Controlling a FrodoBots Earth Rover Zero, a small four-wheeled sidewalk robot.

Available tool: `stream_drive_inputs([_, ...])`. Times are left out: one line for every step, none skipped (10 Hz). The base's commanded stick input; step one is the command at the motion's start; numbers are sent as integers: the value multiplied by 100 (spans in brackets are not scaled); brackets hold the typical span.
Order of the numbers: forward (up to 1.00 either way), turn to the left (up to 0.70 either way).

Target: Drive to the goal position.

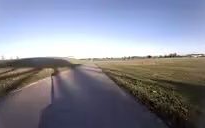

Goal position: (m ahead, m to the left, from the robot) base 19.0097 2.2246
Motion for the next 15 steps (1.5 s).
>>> stream_drive_inputs([70,18])
stream_drive_inputs([70,18])
stream_drive_inputs([70,19])
stream_drive_inputs([70,19])
stream_drive_inputs([70,19])
stream_drive_inputs([70,19])
stream_drive_inputs([70,19])
stream_drive_inputs([70,19])
stream_drive_inputs([70,18])
stream_drive_inputs([70,17])
stream_drive_inputs([70,15])
stream_drive_inputs([70,12])
stream_drive_inputs([70,13])
stream_drive_inputs([70,13])
stream_drive_inputs([70,11])
